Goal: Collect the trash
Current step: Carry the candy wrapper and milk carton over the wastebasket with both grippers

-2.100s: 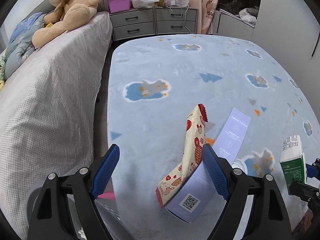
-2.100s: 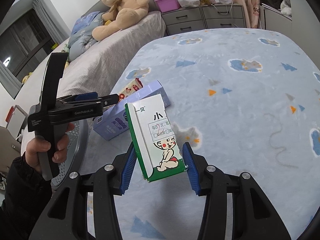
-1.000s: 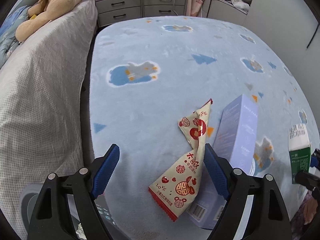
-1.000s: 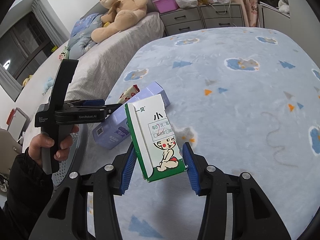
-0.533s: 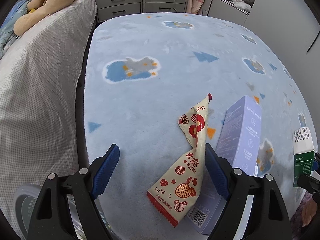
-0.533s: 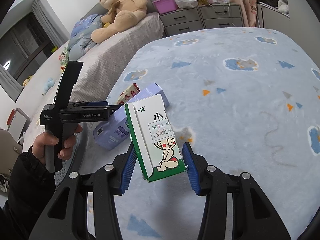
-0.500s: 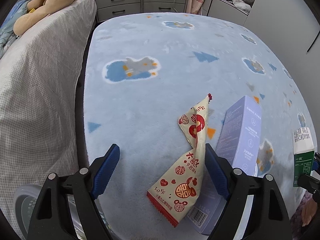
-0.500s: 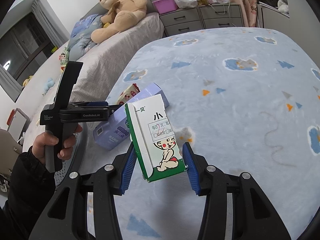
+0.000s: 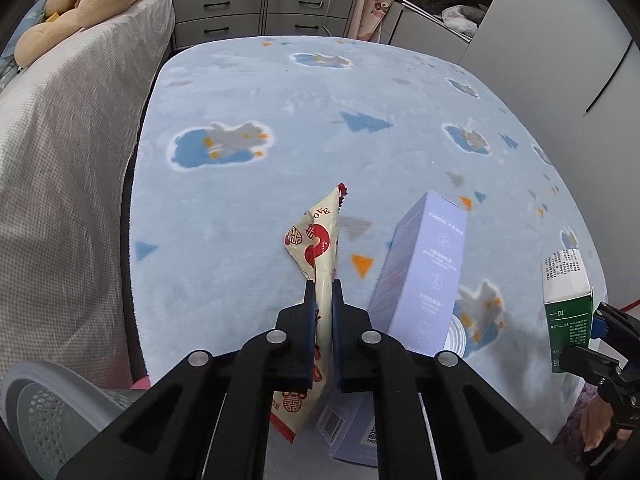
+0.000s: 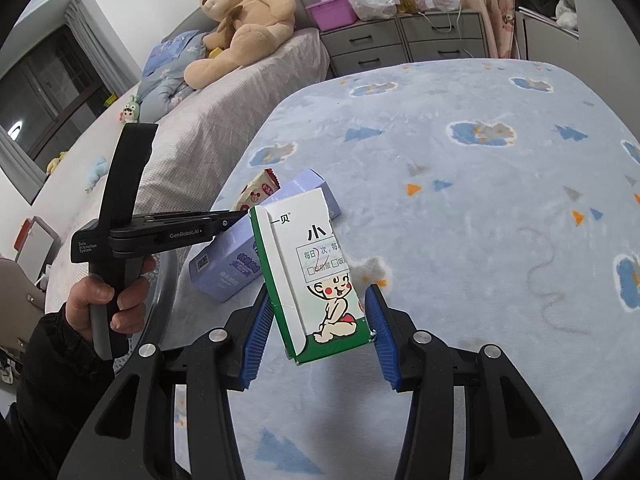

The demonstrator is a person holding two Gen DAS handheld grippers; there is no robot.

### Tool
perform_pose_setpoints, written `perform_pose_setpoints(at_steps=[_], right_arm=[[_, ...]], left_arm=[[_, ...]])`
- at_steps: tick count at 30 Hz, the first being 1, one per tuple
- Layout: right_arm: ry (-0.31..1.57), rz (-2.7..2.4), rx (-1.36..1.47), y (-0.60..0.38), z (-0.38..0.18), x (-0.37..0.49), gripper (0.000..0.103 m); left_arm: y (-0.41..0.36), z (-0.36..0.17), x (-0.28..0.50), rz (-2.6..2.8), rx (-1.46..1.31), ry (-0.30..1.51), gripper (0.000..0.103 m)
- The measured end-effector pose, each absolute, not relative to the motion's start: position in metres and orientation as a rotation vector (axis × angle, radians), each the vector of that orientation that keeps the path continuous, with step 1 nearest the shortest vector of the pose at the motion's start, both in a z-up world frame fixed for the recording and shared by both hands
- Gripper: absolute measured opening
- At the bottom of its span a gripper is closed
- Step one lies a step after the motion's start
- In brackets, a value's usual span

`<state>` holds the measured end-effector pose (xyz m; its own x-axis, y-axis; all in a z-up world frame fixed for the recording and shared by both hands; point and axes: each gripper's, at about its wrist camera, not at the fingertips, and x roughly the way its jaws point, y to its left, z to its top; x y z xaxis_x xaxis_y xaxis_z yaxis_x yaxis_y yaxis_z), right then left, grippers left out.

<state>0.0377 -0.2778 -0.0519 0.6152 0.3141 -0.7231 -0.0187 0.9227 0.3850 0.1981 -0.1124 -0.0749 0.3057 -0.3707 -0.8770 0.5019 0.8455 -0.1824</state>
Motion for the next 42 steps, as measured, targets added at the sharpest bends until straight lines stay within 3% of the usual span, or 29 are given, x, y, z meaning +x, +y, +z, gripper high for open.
perform_pose_setpoints(at_steps=[25, 42], right_arm=[[0.853, 0.277, 0.311, -0.208, -0.029, 0.045, 0.046], [0.862, 0.401, 0.259, -0.121, -0.021, 0.053, 0.046]], left_arm=[[0.006, -0.007, 0.123, -0.264, -0.006, 0.909, 0.006], [0.078, -0.002, 0.060, 0.000, 0.013, 0.830, 0.006]])
